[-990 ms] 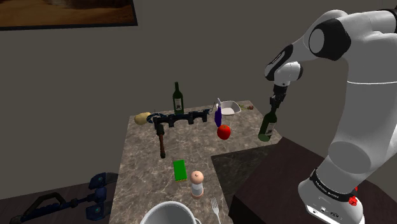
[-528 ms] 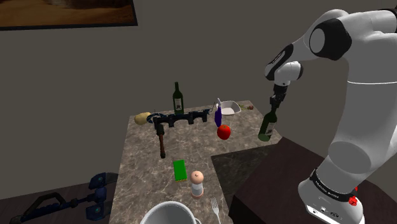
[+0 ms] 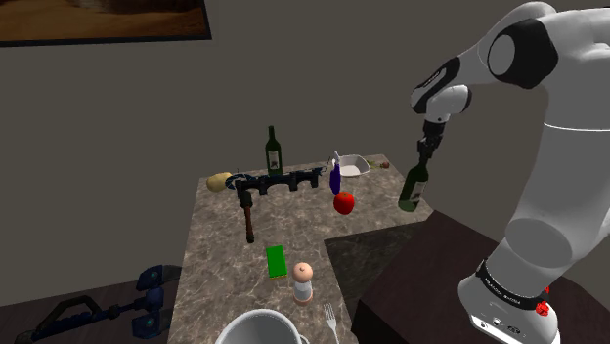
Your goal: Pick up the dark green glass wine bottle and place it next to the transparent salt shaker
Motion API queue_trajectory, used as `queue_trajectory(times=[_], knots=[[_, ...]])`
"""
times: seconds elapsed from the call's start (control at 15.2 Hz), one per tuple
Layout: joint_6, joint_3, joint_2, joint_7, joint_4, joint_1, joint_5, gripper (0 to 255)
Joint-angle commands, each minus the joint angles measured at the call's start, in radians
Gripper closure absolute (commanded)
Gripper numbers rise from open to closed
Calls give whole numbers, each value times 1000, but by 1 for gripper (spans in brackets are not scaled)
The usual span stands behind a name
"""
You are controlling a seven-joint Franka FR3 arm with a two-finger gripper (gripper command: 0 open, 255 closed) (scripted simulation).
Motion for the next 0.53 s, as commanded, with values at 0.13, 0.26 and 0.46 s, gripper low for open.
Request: queue_trajectory(times=[0.13,0.26,0.46], knots=[[-45,-12,-40,19,11,11,-28,255],[-68,-17,-59,27,18,15,-41,255],[-102,-24,-85,39,30,21,-59,255]])
